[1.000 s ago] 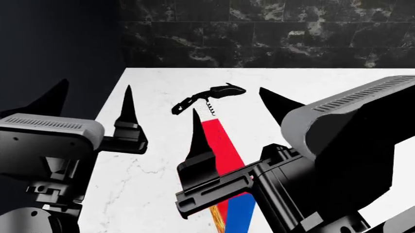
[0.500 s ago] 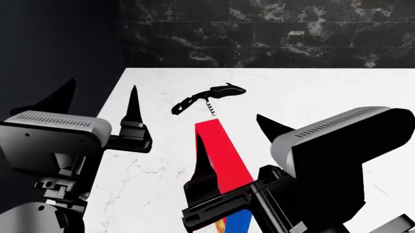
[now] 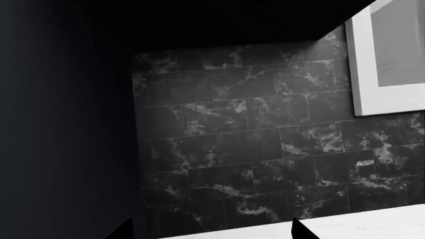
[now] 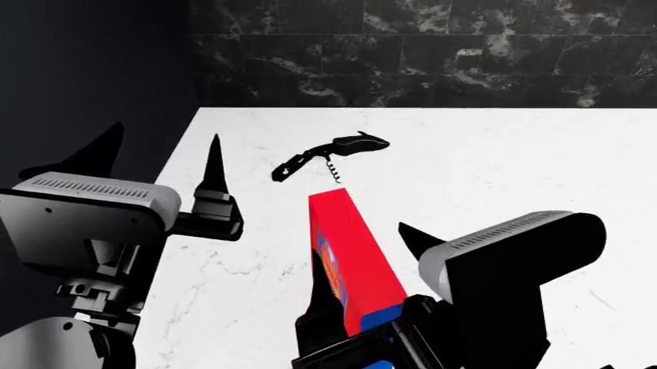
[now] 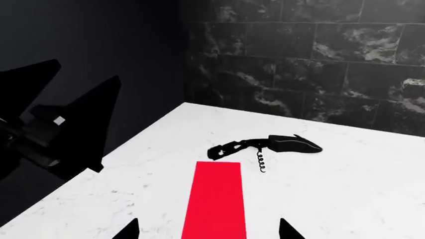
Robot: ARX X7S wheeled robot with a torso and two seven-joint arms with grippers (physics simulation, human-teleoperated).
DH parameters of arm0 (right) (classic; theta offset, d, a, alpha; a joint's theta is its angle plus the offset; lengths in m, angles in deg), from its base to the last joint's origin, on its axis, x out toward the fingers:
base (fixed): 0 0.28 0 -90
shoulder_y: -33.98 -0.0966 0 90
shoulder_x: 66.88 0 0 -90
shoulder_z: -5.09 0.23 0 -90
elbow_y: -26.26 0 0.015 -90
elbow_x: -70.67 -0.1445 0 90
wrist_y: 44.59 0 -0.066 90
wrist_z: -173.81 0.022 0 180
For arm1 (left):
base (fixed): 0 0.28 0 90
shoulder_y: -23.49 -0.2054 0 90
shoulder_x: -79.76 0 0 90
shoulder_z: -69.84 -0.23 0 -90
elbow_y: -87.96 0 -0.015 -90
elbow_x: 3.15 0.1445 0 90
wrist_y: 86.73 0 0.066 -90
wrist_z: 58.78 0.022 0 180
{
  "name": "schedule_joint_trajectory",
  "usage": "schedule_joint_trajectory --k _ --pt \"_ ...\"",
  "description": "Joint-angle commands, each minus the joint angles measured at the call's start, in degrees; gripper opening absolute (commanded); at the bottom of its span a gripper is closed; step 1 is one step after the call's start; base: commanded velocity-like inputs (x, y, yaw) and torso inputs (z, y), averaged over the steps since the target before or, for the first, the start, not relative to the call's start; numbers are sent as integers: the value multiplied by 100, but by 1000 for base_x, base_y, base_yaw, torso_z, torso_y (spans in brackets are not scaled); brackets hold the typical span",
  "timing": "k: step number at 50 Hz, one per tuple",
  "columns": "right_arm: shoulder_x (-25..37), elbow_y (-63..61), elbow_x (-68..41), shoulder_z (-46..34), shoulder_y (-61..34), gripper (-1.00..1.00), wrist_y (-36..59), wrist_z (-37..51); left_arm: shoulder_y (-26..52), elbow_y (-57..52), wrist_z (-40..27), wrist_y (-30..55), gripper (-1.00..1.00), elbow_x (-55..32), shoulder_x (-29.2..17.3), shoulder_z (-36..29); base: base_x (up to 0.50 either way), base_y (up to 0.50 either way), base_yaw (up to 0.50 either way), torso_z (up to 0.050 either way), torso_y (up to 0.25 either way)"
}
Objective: Pick the cereal and boxed food from the counter and place them in the cabinets closest to them.
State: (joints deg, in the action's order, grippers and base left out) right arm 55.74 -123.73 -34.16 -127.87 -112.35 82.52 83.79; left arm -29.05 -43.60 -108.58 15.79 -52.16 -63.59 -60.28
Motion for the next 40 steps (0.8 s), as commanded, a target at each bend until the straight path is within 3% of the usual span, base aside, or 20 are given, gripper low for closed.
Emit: schedule_joint_trajectory --k 1,40 --pt "-123 0 -23 362 576 100 286 0 12 14 15 29 100 17 14 -11 0 0 0 0 0" --pt "-415 54 84 1203 1819 100 1075 -290 -35 25 19 41 100 53 33 -19 0 0 0 0 0"
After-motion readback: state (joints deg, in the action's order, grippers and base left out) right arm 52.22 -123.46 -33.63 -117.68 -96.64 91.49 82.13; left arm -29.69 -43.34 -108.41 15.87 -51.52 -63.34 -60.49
